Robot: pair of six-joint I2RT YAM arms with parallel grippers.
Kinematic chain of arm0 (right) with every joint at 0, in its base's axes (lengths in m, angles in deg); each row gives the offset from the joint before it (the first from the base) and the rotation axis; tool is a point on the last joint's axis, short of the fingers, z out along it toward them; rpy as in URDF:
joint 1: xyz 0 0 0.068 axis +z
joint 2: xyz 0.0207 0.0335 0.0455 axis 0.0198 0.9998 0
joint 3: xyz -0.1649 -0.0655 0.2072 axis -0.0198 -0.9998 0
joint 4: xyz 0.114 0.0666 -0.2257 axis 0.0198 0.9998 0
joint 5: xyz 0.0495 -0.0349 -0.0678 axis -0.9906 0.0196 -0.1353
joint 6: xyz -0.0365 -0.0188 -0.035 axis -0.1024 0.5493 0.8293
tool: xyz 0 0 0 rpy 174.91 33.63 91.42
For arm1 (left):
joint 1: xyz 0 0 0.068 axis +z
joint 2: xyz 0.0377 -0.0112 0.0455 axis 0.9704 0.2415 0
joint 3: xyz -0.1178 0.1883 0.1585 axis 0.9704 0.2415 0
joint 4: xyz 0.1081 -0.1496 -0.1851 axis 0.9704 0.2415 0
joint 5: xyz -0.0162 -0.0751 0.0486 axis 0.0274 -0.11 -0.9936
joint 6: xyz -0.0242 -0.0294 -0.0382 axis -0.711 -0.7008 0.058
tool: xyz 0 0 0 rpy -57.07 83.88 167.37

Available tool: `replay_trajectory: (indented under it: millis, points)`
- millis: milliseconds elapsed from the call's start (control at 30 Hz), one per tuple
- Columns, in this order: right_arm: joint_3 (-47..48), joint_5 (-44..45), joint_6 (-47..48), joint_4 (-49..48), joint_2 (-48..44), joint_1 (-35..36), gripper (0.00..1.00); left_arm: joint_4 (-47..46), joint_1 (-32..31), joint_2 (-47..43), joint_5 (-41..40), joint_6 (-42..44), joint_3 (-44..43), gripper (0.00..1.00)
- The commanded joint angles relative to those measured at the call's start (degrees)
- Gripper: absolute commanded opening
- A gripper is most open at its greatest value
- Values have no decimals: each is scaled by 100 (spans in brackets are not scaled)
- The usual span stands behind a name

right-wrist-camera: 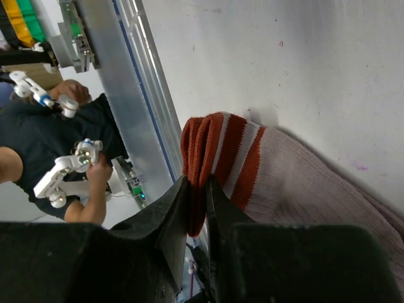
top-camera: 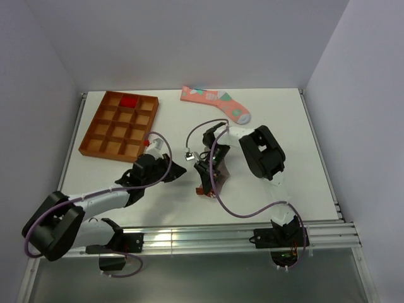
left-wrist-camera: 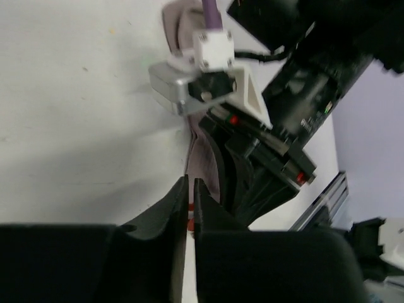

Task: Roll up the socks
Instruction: Roll the sock at the center of the board.

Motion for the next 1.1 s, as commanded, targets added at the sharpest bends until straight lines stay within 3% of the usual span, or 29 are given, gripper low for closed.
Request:
replay_trajectory:
  millis: [0,33,133,333,1067]
  points:
    - [144,-266,-1,267,10,-12,22,-982,-357,381,98,494,-19,15]
    - [135,-283,16,276,10,-12,22,-1035,-541,617,98,582,-54,23]
    - [91,-292,7,241,18,-29,22,-1280,-831,1066,1,837,-151,32]
    - [47,-328,42,303,80,-82,22,-2607,-877,1831,545,838,6,41]
    - [-14,-354,60,312,106,-293,21,-5640,-472,3353,2039,126,710,48]
